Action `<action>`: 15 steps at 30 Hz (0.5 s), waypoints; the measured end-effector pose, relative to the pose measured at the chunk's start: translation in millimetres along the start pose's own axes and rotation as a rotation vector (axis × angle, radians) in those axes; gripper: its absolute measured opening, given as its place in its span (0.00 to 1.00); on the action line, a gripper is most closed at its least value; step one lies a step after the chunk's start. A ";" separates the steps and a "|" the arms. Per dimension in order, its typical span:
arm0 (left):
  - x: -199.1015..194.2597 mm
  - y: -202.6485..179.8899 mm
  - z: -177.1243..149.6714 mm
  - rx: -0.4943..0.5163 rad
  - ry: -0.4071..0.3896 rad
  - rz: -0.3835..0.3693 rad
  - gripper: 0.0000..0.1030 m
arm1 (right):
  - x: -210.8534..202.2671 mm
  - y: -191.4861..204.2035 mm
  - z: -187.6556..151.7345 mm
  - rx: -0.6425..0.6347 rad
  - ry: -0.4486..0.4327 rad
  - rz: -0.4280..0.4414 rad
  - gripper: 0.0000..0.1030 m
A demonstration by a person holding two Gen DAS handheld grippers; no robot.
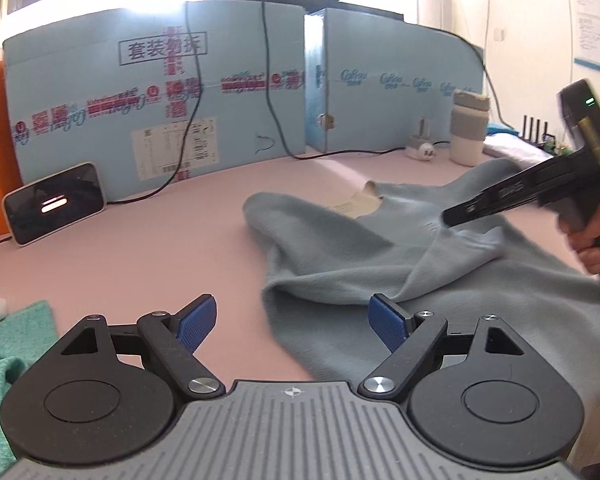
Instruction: Fold clothes
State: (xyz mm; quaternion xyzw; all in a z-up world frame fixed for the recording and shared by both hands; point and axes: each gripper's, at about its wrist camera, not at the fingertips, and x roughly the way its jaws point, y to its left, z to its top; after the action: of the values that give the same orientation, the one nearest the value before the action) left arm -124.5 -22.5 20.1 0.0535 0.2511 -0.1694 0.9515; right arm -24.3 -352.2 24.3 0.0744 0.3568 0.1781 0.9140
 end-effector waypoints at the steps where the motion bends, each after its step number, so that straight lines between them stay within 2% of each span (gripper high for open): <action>1: 0.4 -3.7 2.4 0.009 -0.002 -0.012 0.80 | 4.5 1.5 0.0 -0.002 0.009 0.001 0.14; 2: 1.7 -7.6 5.0 0.021 -0.001 -0.022 0.80 | 8.0 2.6 -0.3 -0.004 0.013 -0.004 0.14; 5: 9.7 -20.8 12.1 0.054 0.008 -0.066 0.80 | 15.8 3.9 -1.7 0.000 0.017 -0.015 0.30; 9: 23.2 -41.7 15.7 0.111 0.022 -0.111 0.80 | 16.7 8.1 -5.5 -0.035 0.010 -0.022 0.30; 11: 28.0 -53.3 14.4 0.143 0.025 -0.123 0.80 | 16.8 11.2 -8.1 -0.070 0.005 -0.039 0.27; 15: 32.4 -68.3 10.7 0.183 0.037 -0.143 0.80 | 14.1 12.3 -11.7 -0.091 -0.018 -0.068 0.08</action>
State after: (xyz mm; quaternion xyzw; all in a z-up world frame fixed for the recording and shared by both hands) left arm -117.0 -98.0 12.1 0.1253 0.2552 -0.2580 0.9234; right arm -26.1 -335.4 10.1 0.0220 0.3423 0.1622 0.9252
